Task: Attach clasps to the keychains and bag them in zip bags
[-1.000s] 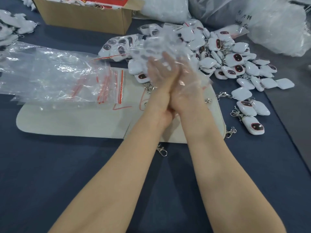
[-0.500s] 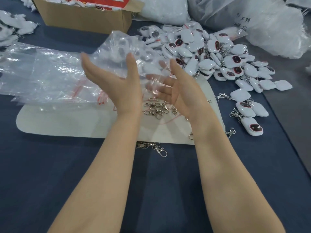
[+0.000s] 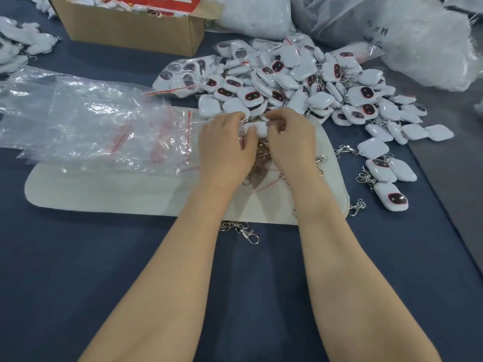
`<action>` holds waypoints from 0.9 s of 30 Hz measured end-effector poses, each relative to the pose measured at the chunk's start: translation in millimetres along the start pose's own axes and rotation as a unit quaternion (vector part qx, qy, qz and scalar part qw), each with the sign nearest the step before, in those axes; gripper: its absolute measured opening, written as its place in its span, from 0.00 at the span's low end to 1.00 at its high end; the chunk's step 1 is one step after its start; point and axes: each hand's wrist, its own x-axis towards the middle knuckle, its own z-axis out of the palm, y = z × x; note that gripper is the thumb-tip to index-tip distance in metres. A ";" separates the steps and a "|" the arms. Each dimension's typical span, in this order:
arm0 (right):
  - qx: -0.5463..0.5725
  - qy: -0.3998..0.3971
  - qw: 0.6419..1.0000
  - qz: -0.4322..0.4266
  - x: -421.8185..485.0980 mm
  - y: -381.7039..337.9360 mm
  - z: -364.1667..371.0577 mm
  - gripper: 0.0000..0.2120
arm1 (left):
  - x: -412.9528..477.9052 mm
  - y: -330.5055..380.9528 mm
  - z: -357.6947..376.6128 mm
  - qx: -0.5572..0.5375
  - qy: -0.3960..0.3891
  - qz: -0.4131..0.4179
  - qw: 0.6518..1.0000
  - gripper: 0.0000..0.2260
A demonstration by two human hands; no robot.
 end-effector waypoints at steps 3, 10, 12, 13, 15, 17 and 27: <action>-0.164 -0.113 0.976 -0.084 1.5 9.5 7.2 0.23 | -0.4 -1.6 3.3 0.038 -0.022 -0.023 0.999 0.21; -0.140 -0.056 0.987 -0.050 3.1 11.7 12.5 0.08 | 2.7 -3.7 3.5 -0.035 -0.030 -0.121 0.992 0.21; -0.016 -0.001 1.000 -0.022 2.1 10.2 9.4 0.14 | 3.5 -3.0 4.2 -0.054 -0.022 -0.134 0.989 0.21; 0.062 0.024 0.998 0.004 2.4 8.8 7.2 0.14 | 3.6 -2.8 4.5 -0.060 -0.016 -0.138 0.988 0.20; 0.277 0.038 0.957 0.075 4.5 3.1 2.7 0.05 | 3.7 -2.6 5.4 -0.071 -0.005 -0.142 0.987 0.19; 0.492 -0.006 0.859 0.145 6.2 -0.9 1.0 0.05 | 3.4 -1.9 6.3 -0.080 0.004 -0.140 0.987 0.18; 0.467 -0.079 0.870 0.134 3.8 -1.9 6.1 0.02 | 3.3 1.4 8.9 -0.103 0.020 -0.128 0.986 0.16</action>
